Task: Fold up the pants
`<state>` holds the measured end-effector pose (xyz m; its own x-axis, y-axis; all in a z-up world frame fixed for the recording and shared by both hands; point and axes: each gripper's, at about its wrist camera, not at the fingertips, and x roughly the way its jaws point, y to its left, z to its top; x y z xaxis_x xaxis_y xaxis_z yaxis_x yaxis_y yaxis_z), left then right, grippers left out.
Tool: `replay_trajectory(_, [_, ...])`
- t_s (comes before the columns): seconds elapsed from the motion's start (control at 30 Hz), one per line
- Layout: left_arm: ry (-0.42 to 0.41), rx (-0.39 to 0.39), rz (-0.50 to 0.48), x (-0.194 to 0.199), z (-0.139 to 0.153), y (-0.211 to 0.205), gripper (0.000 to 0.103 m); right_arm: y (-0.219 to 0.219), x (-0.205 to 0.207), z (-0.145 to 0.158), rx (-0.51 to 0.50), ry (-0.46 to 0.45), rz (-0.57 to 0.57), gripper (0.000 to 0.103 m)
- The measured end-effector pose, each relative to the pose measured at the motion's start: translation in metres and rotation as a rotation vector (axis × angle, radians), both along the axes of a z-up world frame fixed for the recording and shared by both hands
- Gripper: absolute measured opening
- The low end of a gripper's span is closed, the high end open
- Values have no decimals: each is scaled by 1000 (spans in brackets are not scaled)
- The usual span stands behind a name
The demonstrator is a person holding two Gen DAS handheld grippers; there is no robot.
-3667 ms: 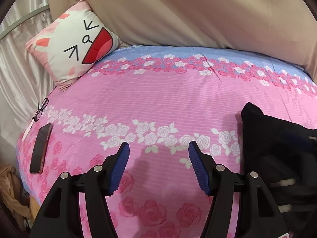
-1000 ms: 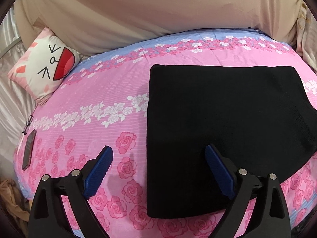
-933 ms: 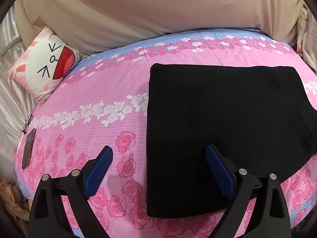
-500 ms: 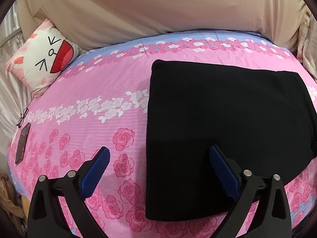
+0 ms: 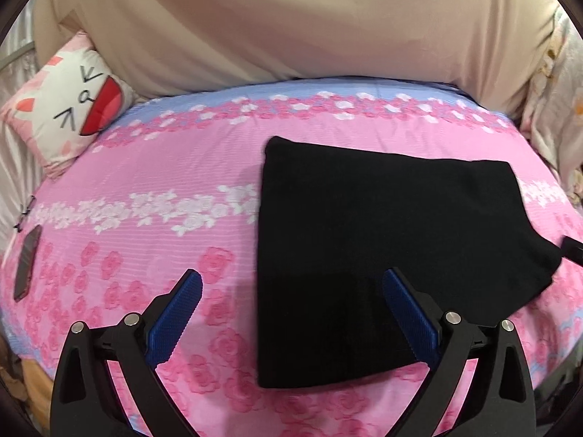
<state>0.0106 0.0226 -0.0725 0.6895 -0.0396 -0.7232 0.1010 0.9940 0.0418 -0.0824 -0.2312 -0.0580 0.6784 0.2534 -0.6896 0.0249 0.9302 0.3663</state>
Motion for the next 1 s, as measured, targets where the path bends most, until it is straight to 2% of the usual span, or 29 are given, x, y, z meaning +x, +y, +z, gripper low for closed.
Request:
replay_trajectory(0.1, [29,3,-30,1,-7,-12,98,-1,18,-7,30,26,19,55])
replay_trajectory(0.23, [75,100,-26,7,-30,-21,98,9,36,-34,16,97,28,56])
replay_trajectory(0.3, [86,79,-31,8,-37,-16,98,19,35,-34,-12,80,44,55])
replay_trajectory(0.33, [90,53,-28,8,-37,-12,98,24,32,-29,-6,73,71,31])
replay_trajectory(0.37, [104,35,-25,8,-36,-9,98,26,28,-21,9,52,77,20])
replay_trajectory(0.47, [112,30,-18,8,-29,-6,98,29,13,6,-17,-17,85,17])
replay_trajectory(0.5, [101,40,-18,7,-25,-7,98,27,8,8,-22,-18,88,17])
replay_trajectory(0.57, [92,56,-25,6,-25,-10,98,21,8,-6,-52,17,61,17])
replay_trajectory(0.6, [97,61,-33,7,-28,-12,98,17,13,-27,-63,72,66,21])
replay_trajectory(0.63, [105,65,-33,8,-31,-14,98,9,13,-38,-17,74,69,26])
replay_trajectory(0.67, [110,71,-28,9,-33,-14,98,-5,9,-39,95,56,50,26])
replay_trajectory(0.7, [110,78,-25,10,-33,-15,98,-10,7,-35,126,69,33,26])
replay_trajectory(0.77, [100,83,-27,9,-28,-15,98,-14,-1,-9,69,6,-15,32])
replay_trajectory(0.83, [85,71,-27,8,-20,-15,98,-13,3,6,36,-22,-3,34])
replay_trajectory(0.87, [78,60,-26,9,-17,-14,98,-12,8,11,33,-32,7,44])
replay_trajectory(0.9, [74,52,-27,10,-15,-15,98,-11,17,13,13,-40,13,51])
replay_trajectory(0.93, [67,46,-25,11,-12,-16,98,-9,27,12,-21,-36,16,63])
replay_trajectory(1.0, [54,57,-14,15,-8,-17,98,-6,51,2,-75,-5,9,66])
